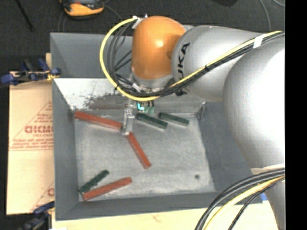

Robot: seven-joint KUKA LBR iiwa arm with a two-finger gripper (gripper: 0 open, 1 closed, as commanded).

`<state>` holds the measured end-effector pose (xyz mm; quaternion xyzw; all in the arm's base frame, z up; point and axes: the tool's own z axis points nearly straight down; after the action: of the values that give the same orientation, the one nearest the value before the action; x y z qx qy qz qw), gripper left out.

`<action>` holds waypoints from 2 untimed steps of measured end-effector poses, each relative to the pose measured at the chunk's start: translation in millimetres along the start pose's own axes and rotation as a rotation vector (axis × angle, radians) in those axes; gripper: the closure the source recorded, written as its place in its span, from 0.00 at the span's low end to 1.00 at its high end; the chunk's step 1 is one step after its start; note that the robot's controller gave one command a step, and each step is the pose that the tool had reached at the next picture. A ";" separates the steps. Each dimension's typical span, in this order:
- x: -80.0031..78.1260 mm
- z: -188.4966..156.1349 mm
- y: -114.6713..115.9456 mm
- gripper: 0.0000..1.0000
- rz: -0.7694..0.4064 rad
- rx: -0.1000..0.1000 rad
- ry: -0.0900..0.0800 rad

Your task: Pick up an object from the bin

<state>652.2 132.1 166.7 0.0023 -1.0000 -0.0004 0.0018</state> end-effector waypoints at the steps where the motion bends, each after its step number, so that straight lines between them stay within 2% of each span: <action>1: -2.0 -5.0 -0.3 0.00 0.002 -0.001 -0.008; 2: 3.2 46.7 7.1 0.00 0.053 -0.002 -0.015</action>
Offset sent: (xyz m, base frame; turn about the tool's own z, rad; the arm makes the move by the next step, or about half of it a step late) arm -0.0093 0.0109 -0.0713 0.0707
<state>648.8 139.2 120.0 -0.0240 -0.9997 -0.0015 -0.0056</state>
